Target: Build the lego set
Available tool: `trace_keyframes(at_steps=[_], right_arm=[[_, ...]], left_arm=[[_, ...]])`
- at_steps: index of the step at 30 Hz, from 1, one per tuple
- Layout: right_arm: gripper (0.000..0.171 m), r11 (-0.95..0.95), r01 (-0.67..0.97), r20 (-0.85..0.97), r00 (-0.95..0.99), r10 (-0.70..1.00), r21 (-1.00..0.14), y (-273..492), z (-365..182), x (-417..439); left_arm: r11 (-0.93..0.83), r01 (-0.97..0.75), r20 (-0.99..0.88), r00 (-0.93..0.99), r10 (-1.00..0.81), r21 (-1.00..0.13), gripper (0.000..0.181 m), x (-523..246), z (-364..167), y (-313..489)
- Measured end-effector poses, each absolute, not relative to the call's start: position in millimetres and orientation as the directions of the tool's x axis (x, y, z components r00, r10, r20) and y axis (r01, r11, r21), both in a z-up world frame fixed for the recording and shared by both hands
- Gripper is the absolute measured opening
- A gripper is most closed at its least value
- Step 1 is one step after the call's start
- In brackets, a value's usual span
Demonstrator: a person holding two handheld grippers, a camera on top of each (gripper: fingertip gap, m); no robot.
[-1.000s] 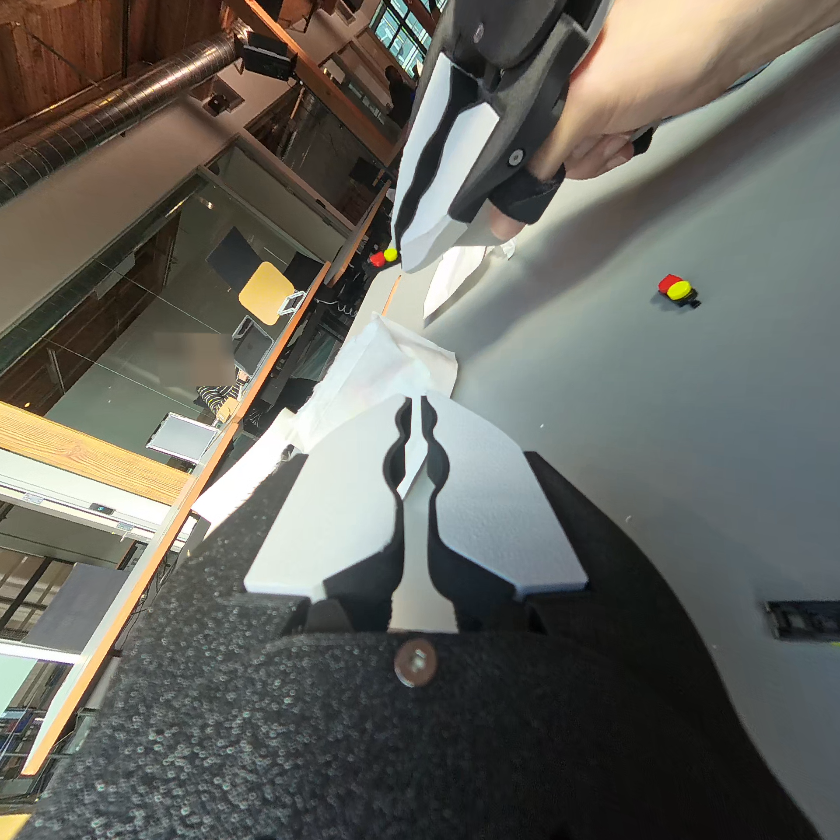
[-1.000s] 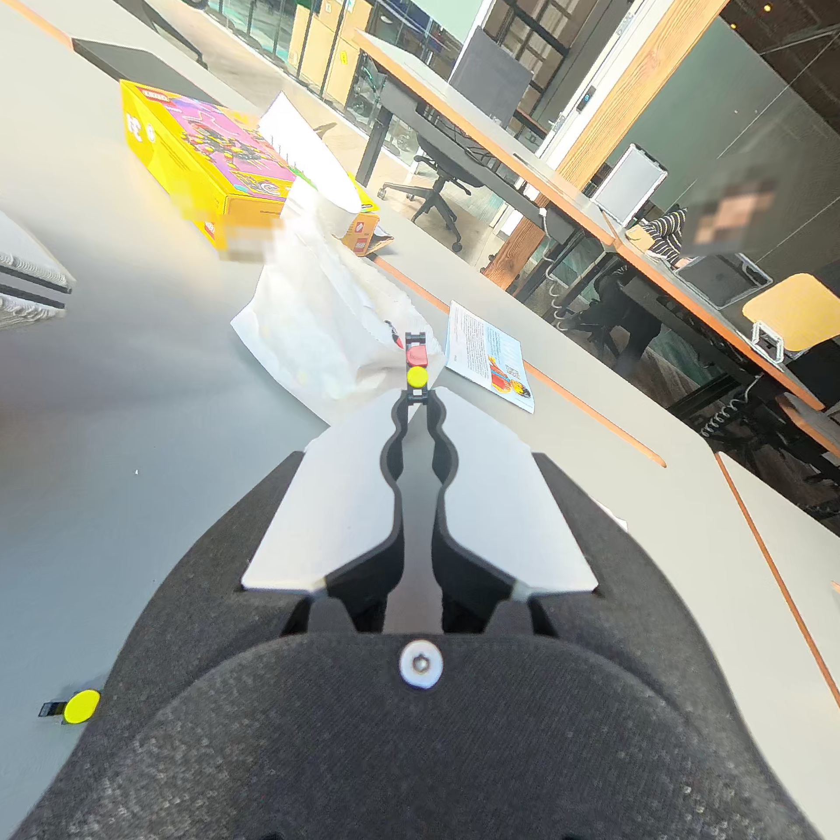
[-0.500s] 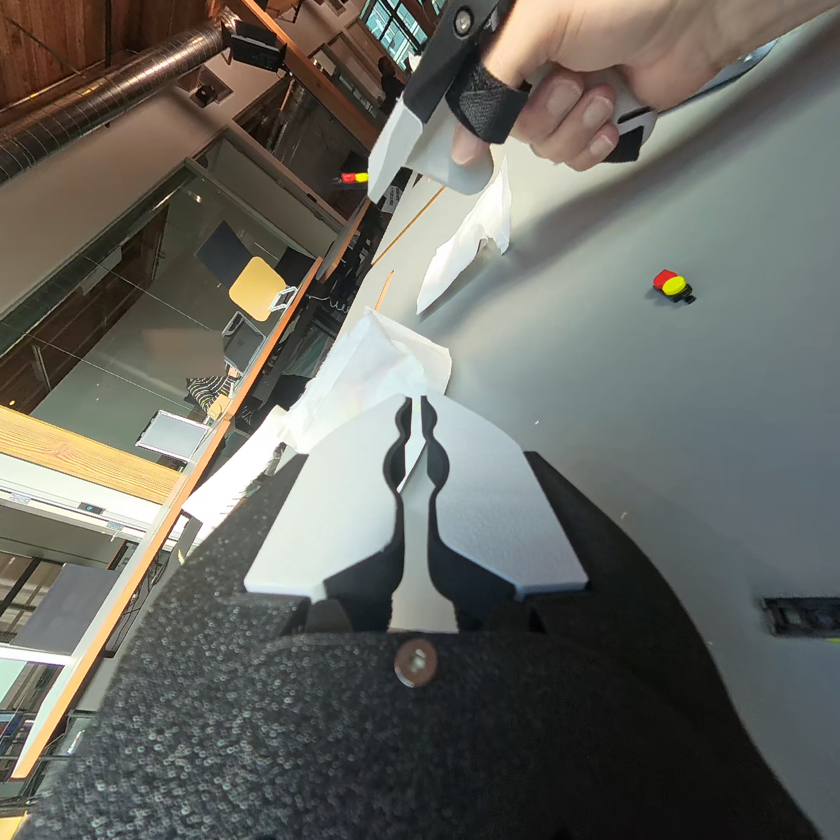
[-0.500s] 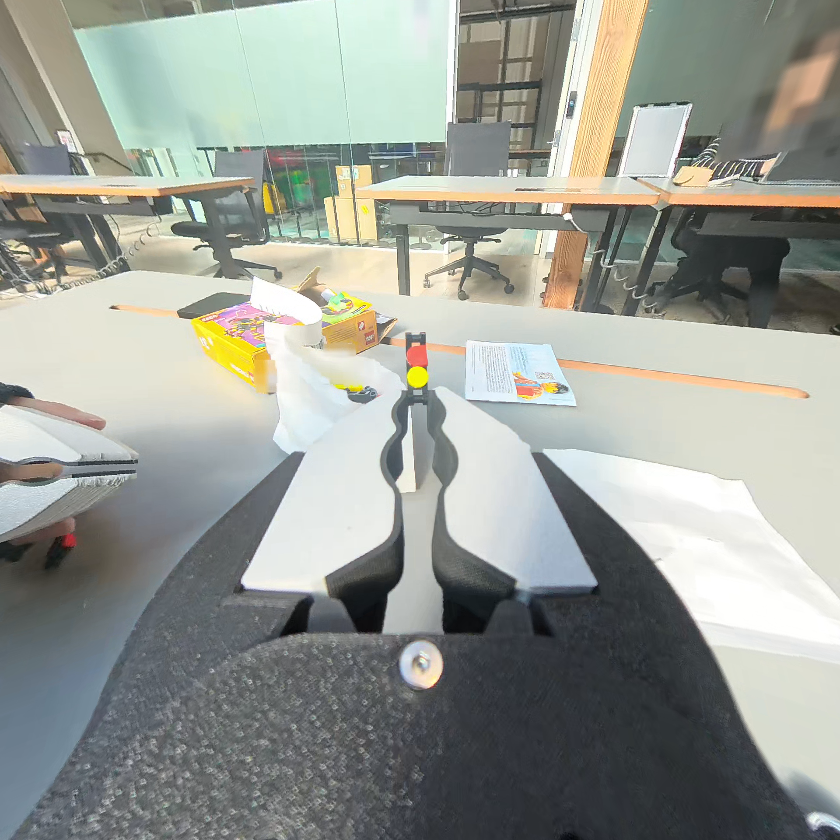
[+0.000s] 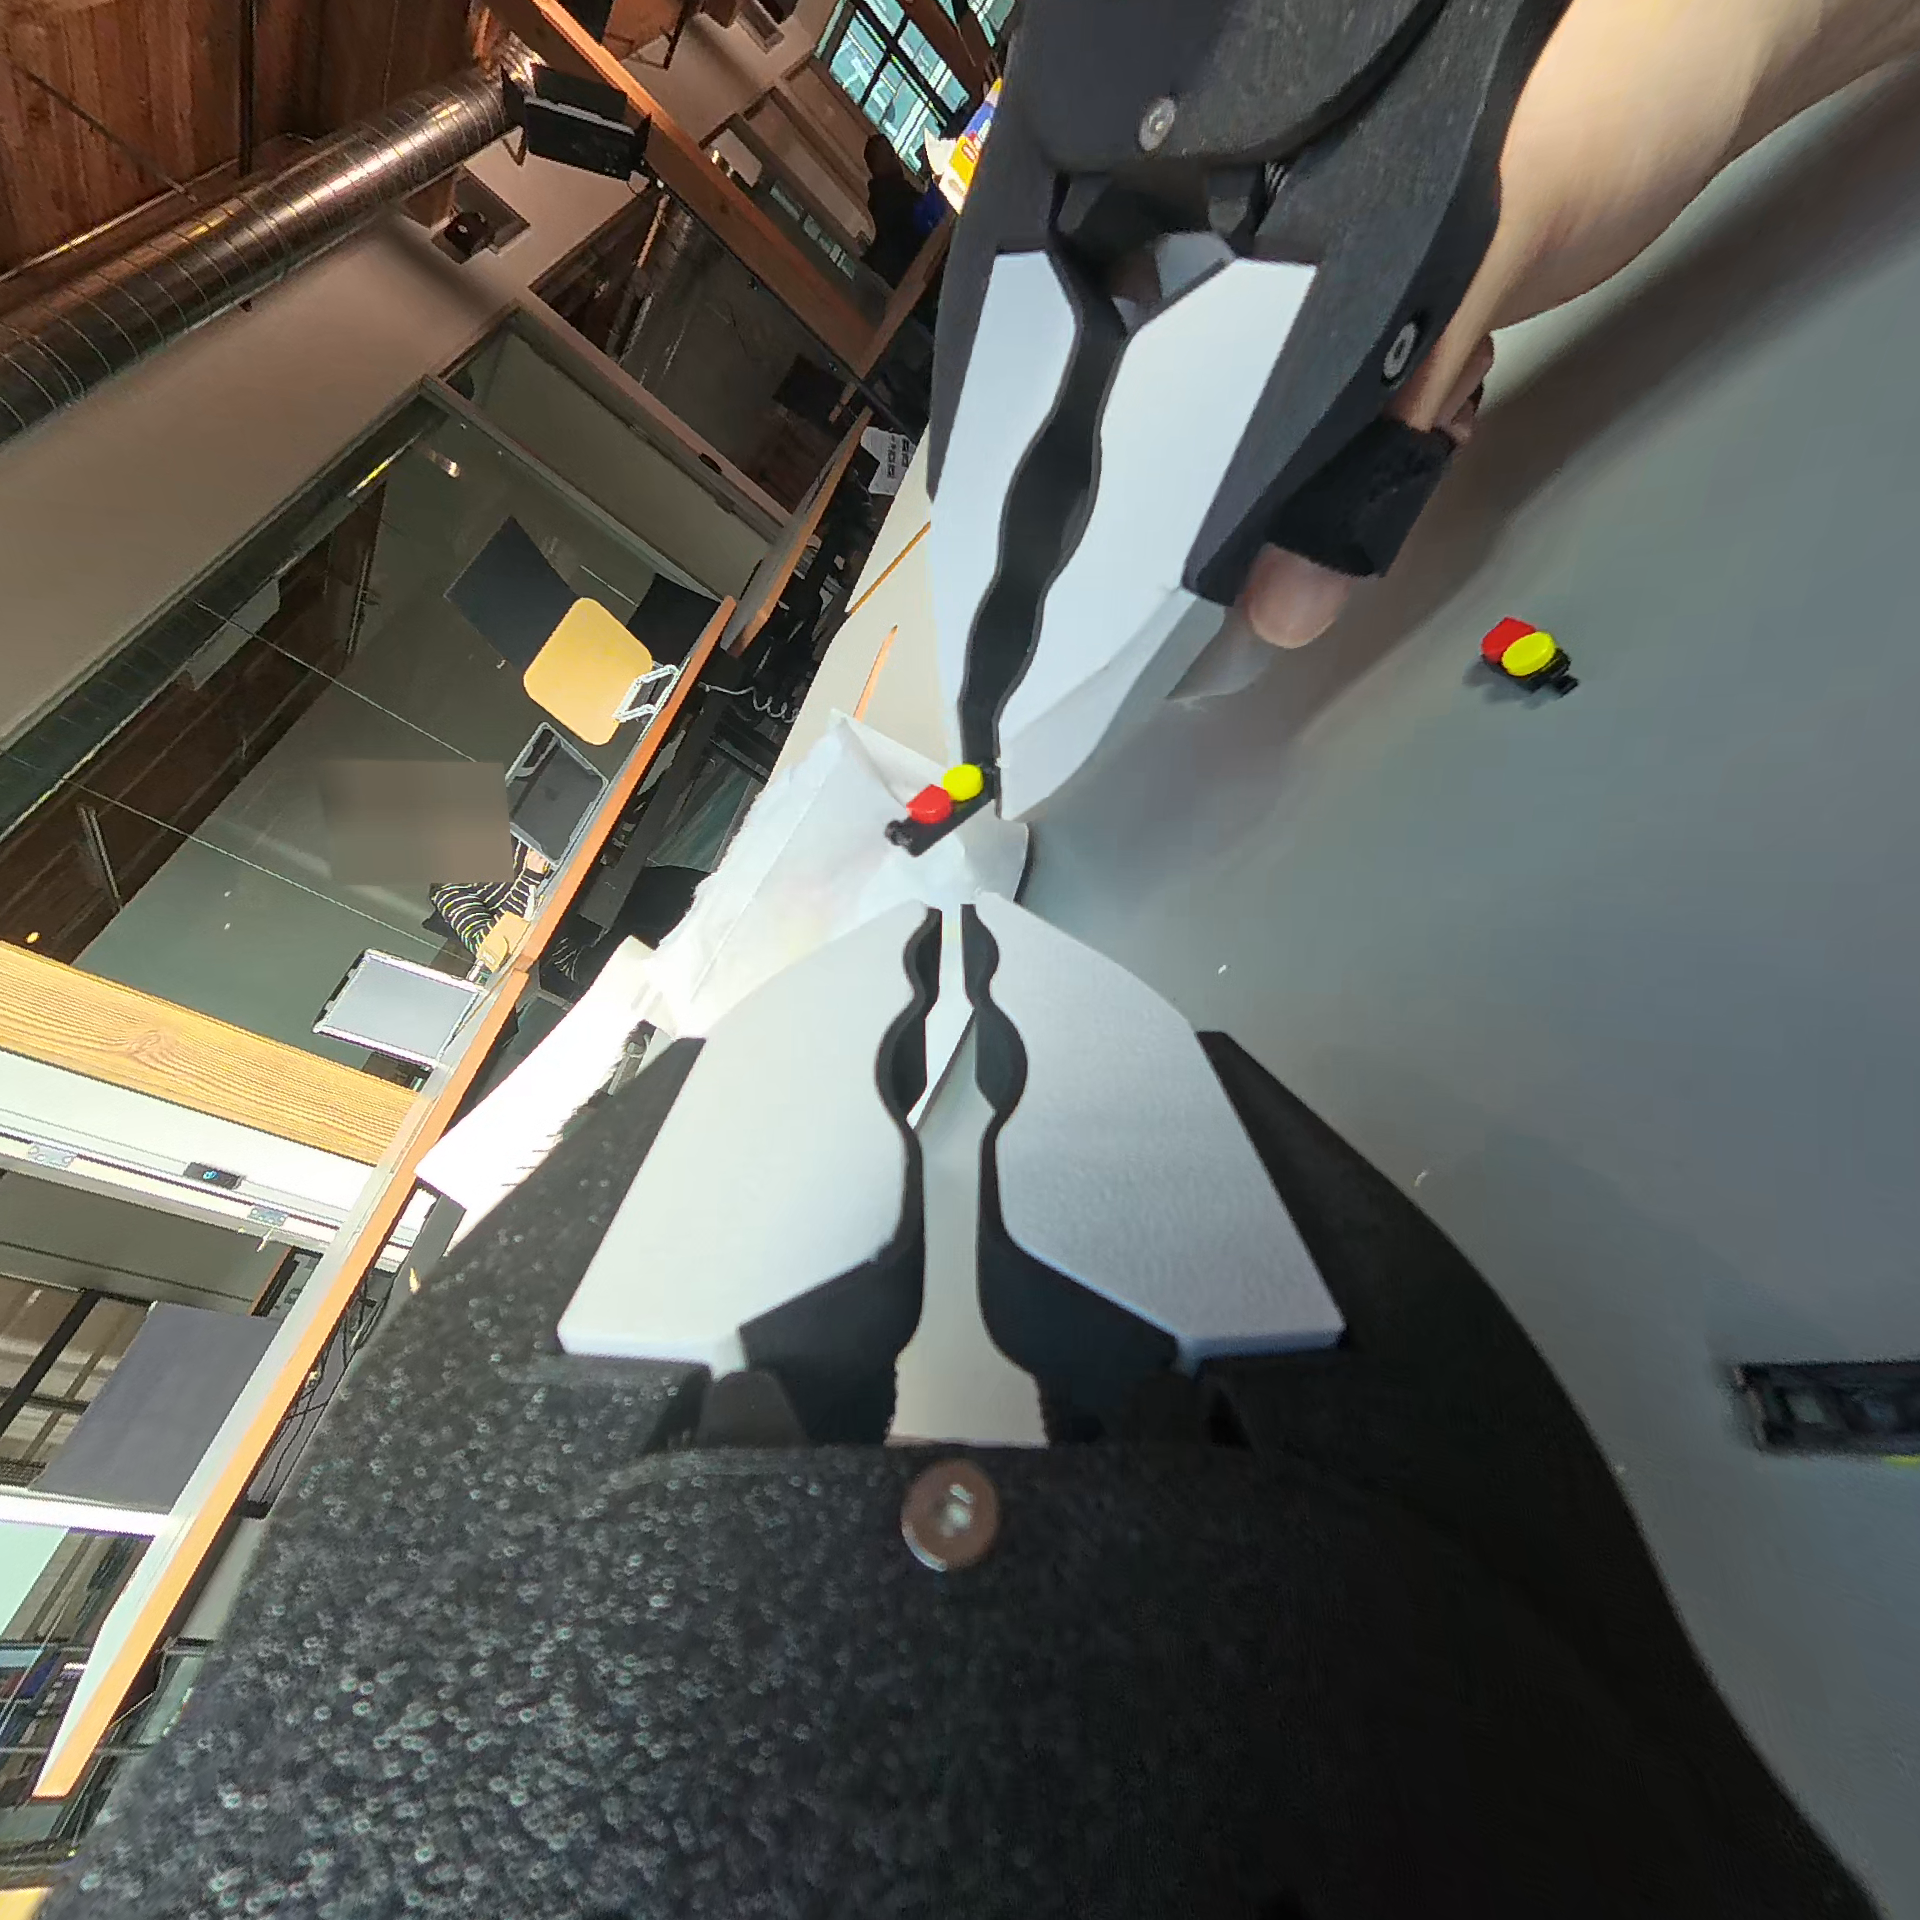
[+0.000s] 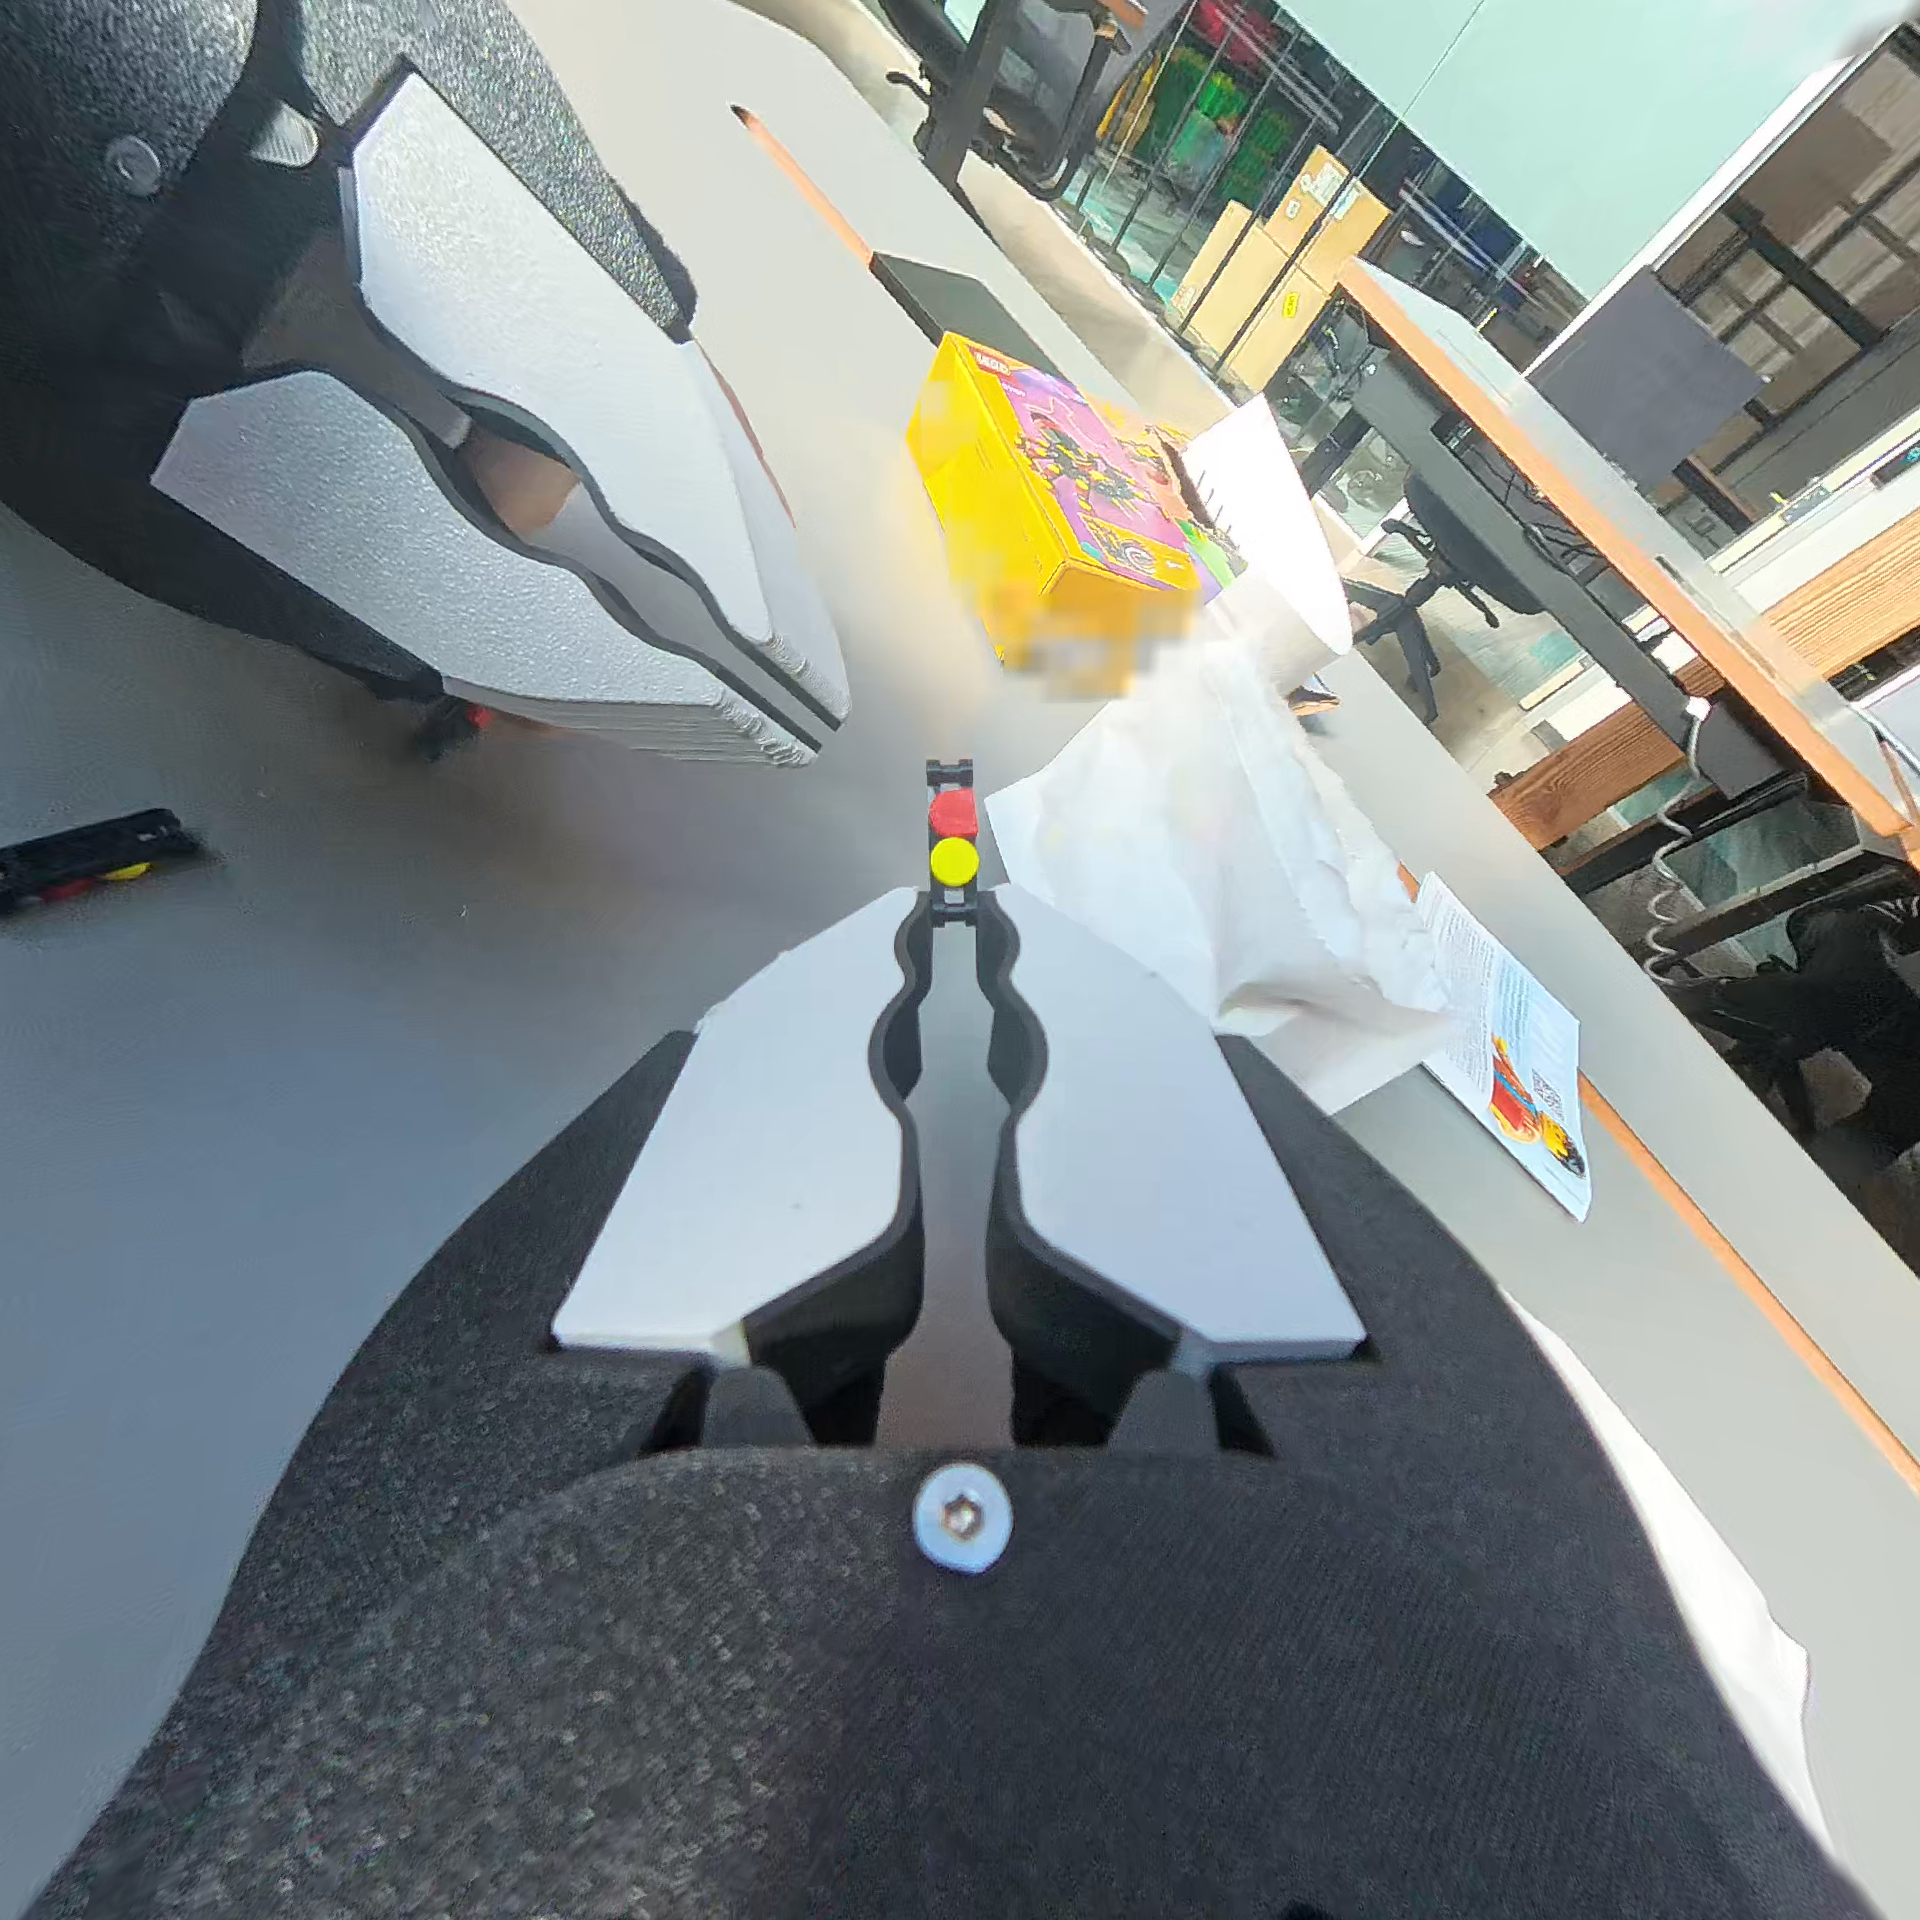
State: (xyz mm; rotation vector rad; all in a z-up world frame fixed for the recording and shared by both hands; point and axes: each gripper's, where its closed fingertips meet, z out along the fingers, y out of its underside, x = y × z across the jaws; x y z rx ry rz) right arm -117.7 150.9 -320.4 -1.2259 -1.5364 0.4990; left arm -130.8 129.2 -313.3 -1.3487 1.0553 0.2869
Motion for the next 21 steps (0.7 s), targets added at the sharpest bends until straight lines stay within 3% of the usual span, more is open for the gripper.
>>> trace_keyframes(at_steps=[4, 11, 16, 21], right_arm=[[0.007, 0.435, 0.499, 0.524, 0.046, 0.85, -0.749, 150, -333, -119], [0.007, 0.475, 0.415, 0.529, 0.019, 0.848, -0.776, 146, -320, -115], [0.008, 0.566, 0.404, 0.602, -0.047, 0.797, -0.718, 138, -321, -112], [0.008, 0.634, 0.433, 0.669, -0.09, 0.737, -0.64, 134, -331, -116]], left_arm=[[0.261, -0.717, -0.75, 0.533, -0.392, -0.646, 0.003, -130, -315, 129], [0.234, -0.71, -0.724, 0.534, -0.437, -0.664, 0.009, -129, -323, 131], [0.223, -0.727, -0.722, 0.496, -0.483, -0.649, 0.021, -124, -334, 130], [0.28, -0.724, -0.751, 0.478, -0.454, -0.63, 0.021, -119, -327, 126]])
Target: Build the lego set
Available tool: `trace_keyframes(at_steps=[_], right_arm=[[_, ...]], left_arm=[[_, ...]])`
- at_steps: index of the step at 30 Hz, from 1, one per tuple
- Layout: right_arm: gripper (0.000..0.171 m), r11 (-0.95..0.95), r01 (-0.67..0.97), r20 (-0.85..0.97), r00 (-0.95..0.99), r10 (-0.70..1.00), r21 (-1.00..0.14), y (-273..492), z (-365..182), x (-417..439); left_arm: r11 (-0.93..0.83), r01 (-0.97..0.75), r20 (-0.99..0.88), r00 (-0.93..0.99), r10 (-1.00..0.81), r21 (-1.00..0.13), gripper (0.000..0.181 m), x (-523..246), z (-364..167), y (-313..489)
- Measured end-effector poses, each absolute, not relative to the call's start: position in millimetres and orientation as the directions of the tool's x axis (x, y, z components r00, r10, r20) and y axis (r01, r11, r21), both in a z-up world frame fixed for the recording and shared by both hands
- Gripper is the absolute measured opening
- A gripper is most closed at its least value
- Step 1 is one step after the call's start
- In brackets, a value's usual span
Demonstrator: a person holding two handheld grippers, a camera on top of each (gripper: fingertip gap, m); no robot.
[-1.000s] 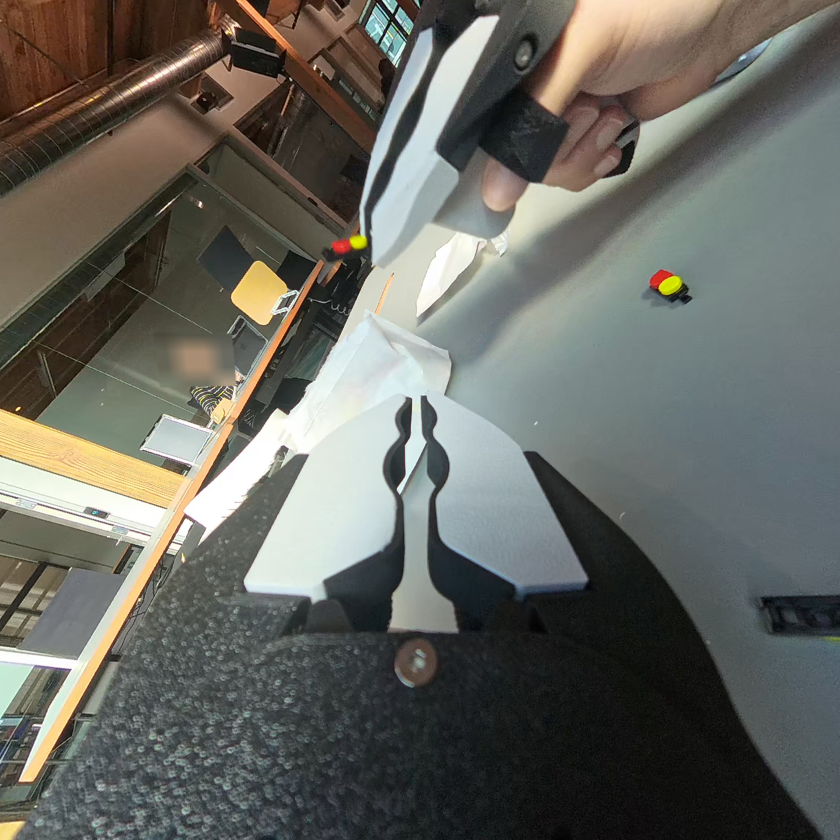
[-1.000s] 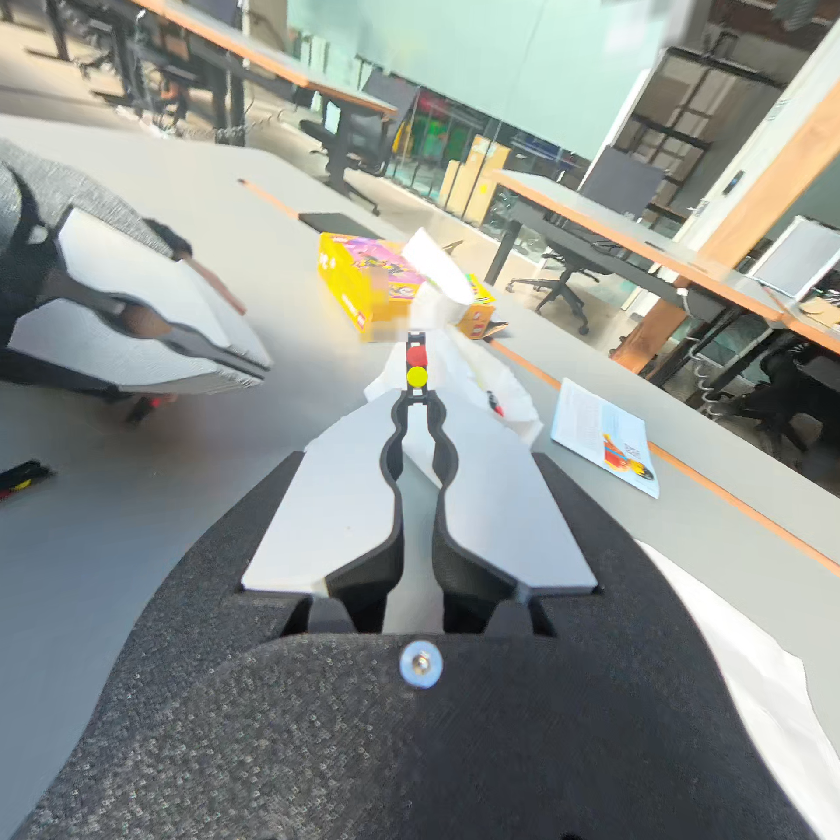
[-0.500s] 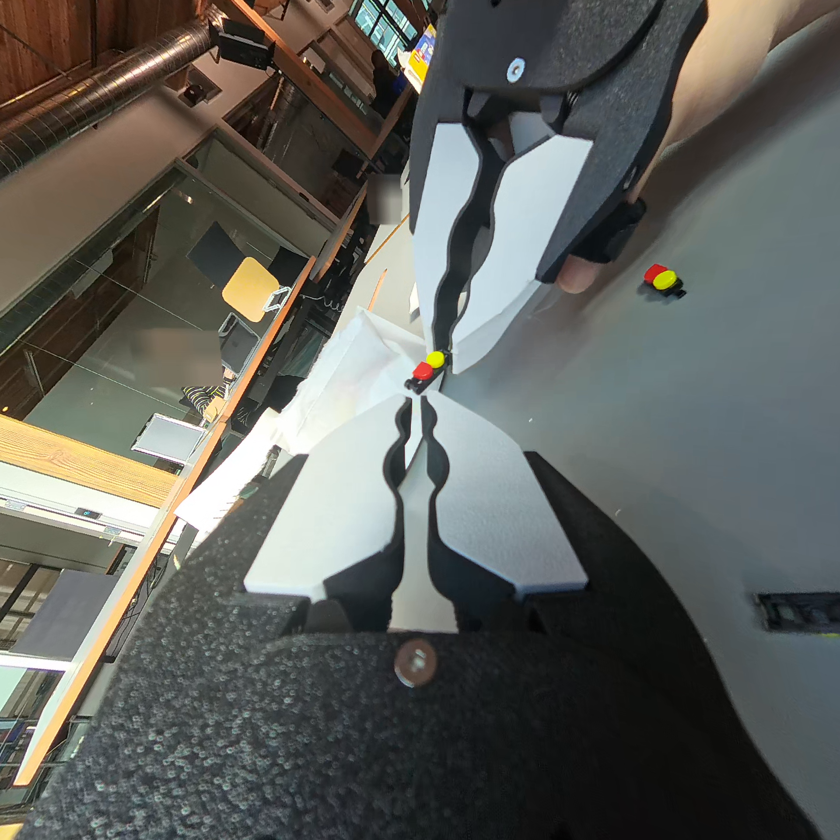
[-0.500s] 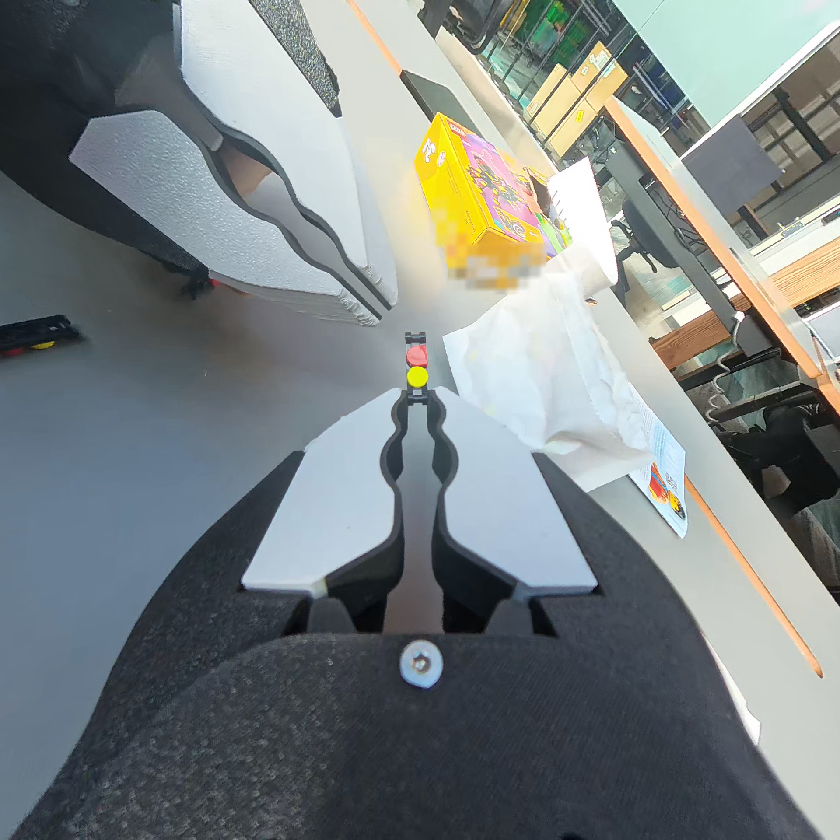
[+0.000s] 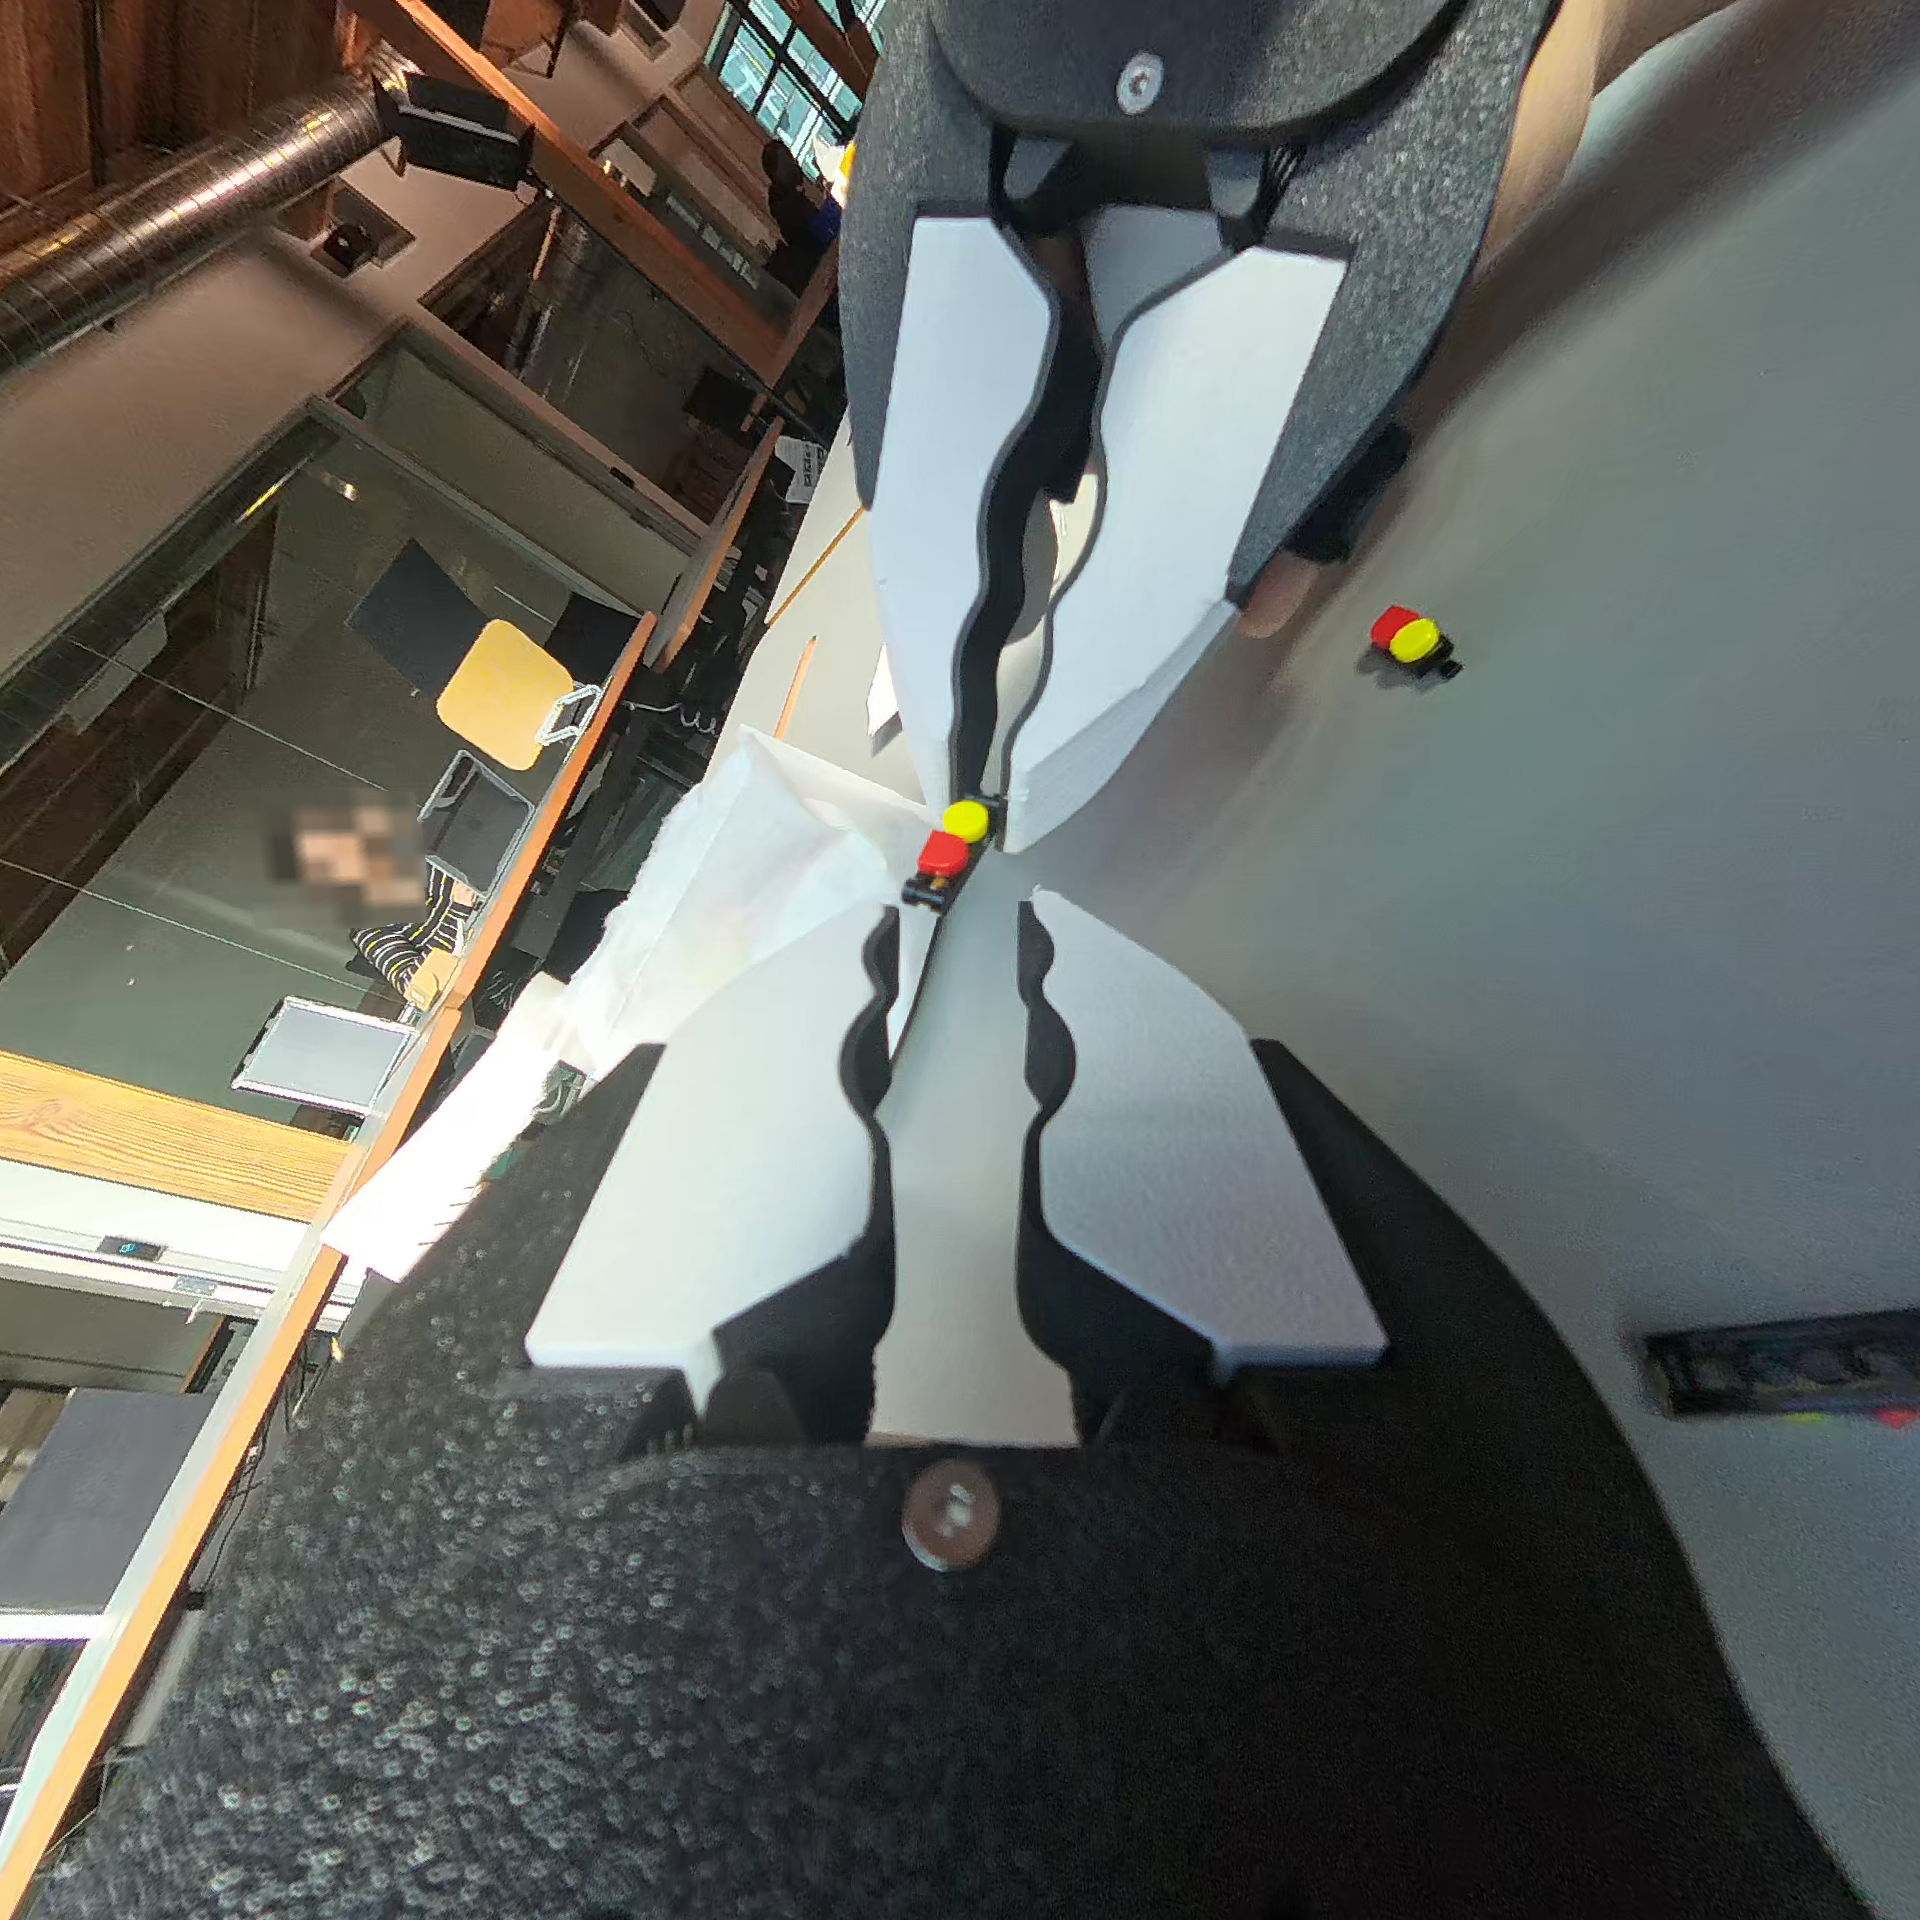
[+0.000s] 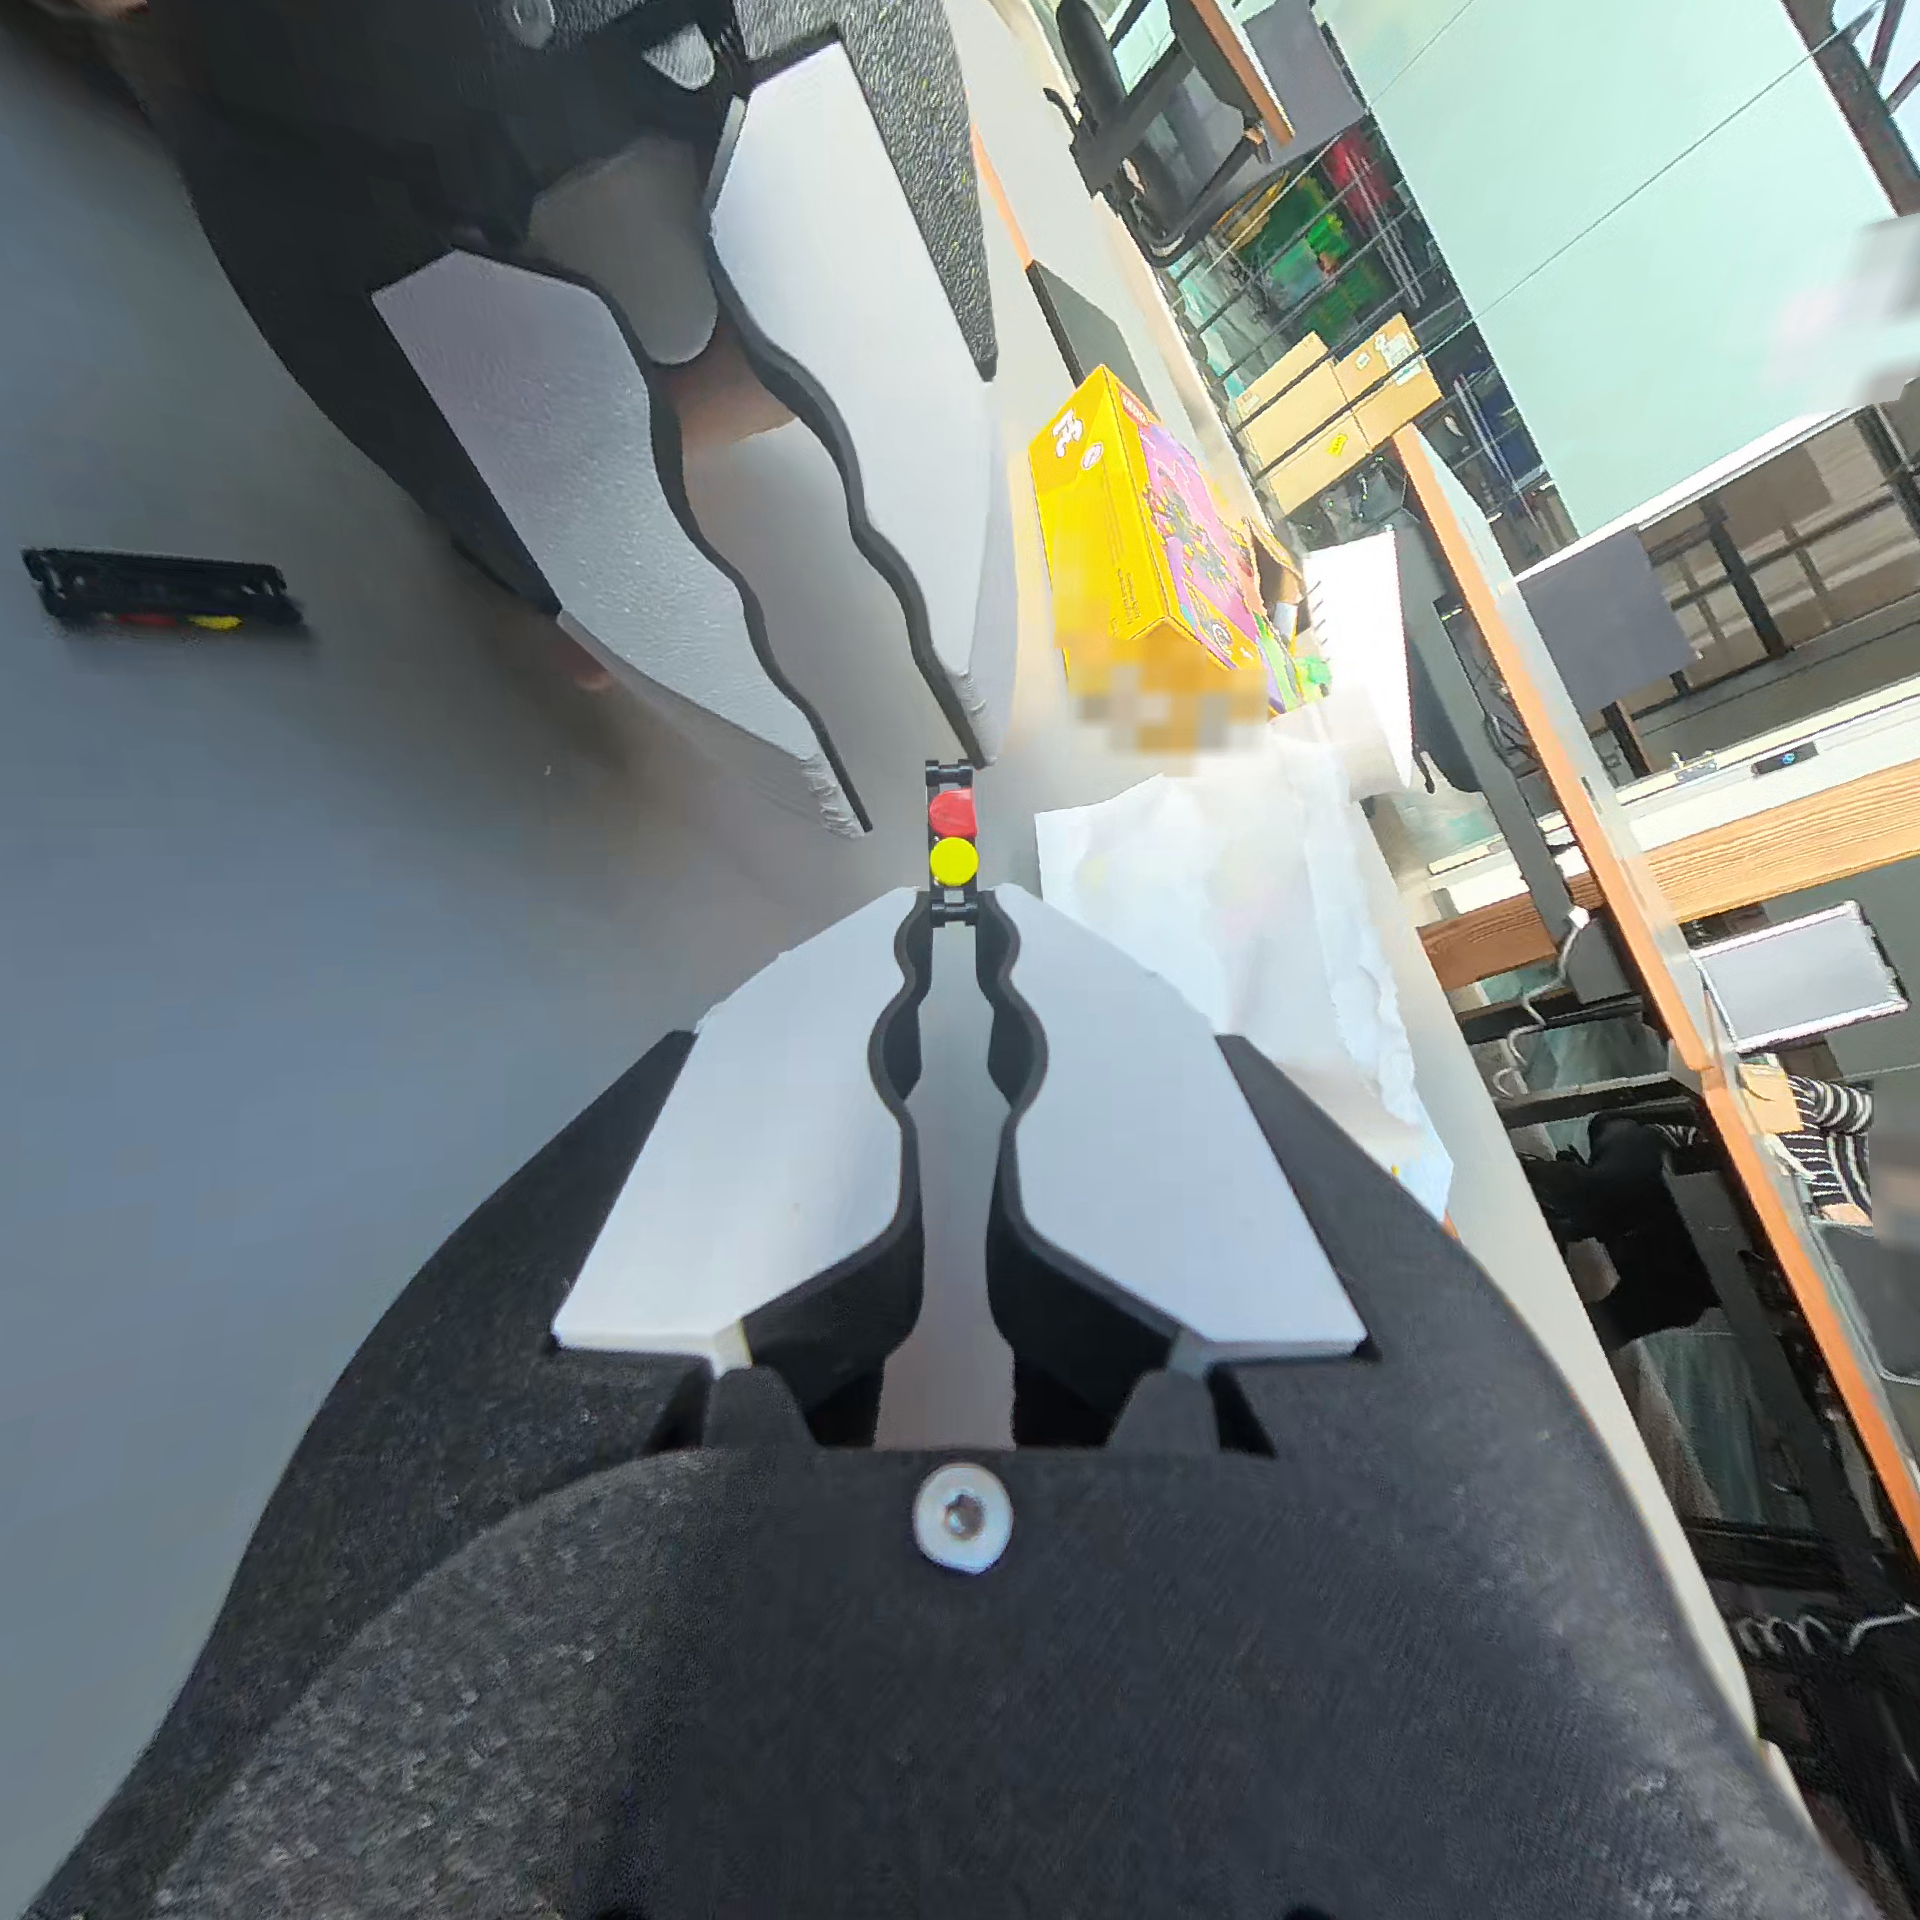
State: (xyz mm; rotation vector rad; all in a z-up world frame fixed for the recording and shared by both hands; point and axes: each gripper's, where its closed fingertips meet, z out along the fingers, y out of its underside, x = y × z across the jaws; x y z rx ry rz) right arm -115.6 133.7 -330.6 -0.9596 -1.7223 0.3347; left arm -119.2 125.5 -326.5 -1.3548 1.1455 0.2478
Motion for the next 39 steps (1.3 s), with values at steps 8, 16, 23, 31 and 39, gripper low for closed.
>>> trace_keyframes(at_steps=[8, 16, 23, 31, 39], right_arm=[[0.008, 0.711, 0.447, 0.731, -0.164, 0.662, -0.543, 128, -342, -115], [0.008, 0.736, 0.457, 0.74, -0.217, 0.637, -0.499, 123, -351, -116], [0.008, 0.732, 0.458, 0.74, -0.208, 0.64, -0.504, 127, -350, -114], [0.019, 0.707, 0.512, 0.752, -0.165, 0.638, -0.487, 139, -351, -113], [0.013, 0.773, 0.452, 0.802, -0.185, 0.569, -0.444, 123, -348, -121]], left_arm=[[0.284, -0.753, -0.766, 0.421, -0.485, -0.594, 0.011, -114, -336, 123], [0.285, -0.772, -0.764, 0.367, -0.531, -0.569, 0.009, -108, -347, 120], [0.286, -0.761, -0.76, 0.383, -0.526, -0.582, 0.011, -108, -345, 120], [0.233, -0.806, -0.784, 0.39, -0.483, -0.544, 0.008, -118, -344, 126], [0.247, -0.819, -0.796, 0.355, -0.49, -0.518, 0.008, -115, -347, 124]])
